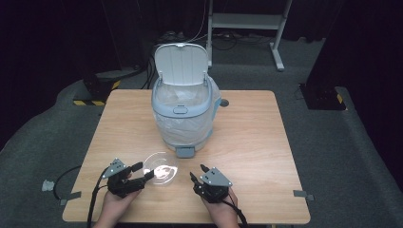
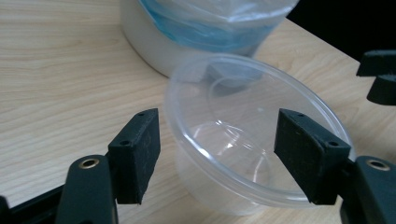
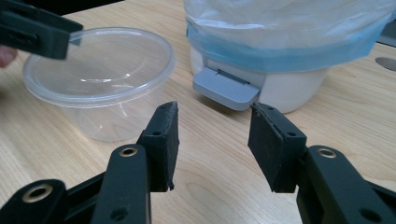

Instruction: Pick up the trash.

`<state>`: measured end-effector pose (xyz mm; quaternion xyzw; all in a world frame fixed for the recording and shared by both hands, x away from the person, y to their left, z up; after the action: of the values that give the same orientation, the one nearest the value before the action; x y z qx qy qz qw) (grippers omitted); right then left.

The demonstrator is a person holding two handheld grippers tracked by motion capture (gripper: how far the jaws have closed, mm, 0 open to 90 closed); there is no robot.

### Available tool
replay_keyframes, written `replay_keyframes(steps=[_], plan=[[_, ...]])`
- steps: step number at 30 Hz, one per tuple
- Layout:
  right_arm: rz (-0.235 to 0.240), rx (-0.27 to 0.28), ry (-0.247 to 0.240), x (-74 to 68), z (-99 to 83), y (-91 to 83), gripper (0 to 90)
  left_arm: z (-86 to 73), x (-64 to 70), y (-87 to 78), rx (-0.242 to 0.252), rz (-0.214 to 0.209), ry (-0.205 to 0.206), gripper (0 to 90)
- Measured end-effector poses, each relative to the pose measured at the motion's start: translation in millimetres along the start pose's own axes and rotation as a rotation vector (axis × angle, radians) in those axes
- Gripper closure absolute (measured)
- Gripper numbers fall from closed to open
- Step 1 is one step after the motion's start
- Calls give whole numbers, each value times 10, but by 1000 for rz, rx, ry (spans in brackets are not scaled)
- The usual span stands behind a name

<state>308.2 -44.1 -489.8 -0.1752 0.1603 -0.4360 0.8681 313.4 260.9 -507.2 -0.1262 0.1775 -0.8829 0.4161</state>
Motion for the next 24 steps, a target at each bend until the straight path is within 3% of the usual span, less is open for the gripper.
replay_keyframes(steps=[10,15,20,21,24], plan=[[53,0,33,-28,9,-1,484,67,183,193,12,-13,49,325],[50,3,37,-41,15,13,474,118,273,302,12,-34,53,324],[60,-5,47,-86,6,36,453,122,256,129,24,-16,68,316],[62,-6,38,-100,5,41,450,113,248,93,24,-23,55,318],[70,-9,41,-137,0,64,440,94,250,55,8,-21,67,317]])
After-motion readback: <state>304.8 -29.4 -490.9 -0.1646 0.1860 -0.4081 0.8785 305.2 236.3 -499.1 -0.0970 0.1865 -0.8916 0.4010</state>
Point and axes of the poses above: each handheld gripper's, and its own axes: y roughly forward along the jaws, z roughly out of its top, x roughly to its right, the point moved 1 cm from there along y, roughly forward along the jaws, and after that the axes turned 12 degrees about y, right-handed, at the moved point
